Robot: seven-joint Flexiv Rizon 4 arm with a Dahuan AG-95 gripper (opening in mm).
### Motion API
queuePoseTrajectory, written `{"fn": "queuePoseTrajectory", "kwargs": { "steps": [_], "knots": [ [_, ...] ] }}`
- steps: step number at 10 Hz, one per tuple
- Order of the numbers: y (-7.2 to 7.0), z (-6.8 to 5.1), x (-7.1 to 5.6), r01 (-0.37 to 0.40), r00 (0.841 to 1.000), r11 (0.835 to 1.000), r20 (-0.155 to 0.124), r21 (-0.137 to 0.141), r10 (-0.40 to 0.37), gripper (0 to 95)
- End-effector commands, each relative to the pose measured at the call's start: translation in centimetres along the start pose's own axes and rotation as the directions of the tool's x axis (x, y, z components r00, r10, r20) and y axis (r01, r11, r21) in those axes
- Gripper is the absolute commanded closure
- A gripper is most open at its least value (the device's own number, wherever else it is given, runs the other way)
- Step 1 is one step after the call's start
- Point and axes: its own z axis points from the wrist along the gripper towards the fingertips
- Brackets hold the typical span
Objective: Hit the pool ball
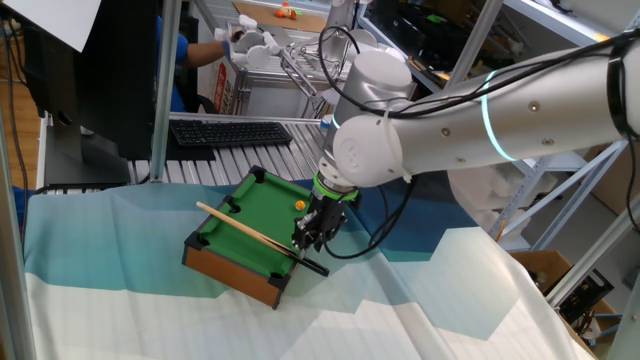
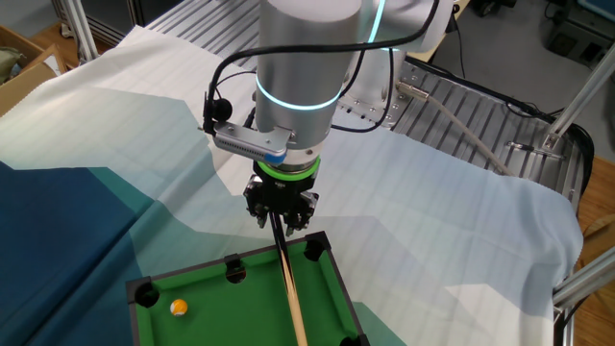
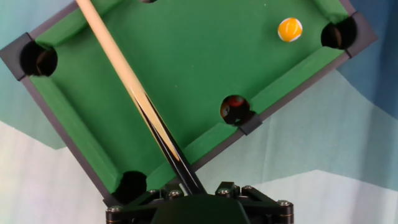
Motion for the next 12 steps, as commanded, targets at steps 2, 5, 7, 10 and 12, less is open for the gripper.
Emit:
{"fn": "queuePoseTrajectory", "kwargs": {
  "steps": [2,5,7,10,12],
  "knots": [
    [0.0,0.1,0.0,-0.010,1.000,1.000,-0.002,-0.005,0.010,38.0],
    [0.1,0.7,-0.1,-0.009,1.000,1.000,-0.003,-0.006,0.009,38.0],
    [0.1,1.3,-0.1,-0.007,1.000,1.000,-0.002,-0.005,0.007,38.0],
    [0.2,1.6,-0.1,-0.003,1.000,1.000,-0.007,-0.004,0.003,38.0],
    [0.1,1.8,-0.1,-0.002,1.000,1.000,-0.012,-0.005,0.002,38.0]
  ]
}}
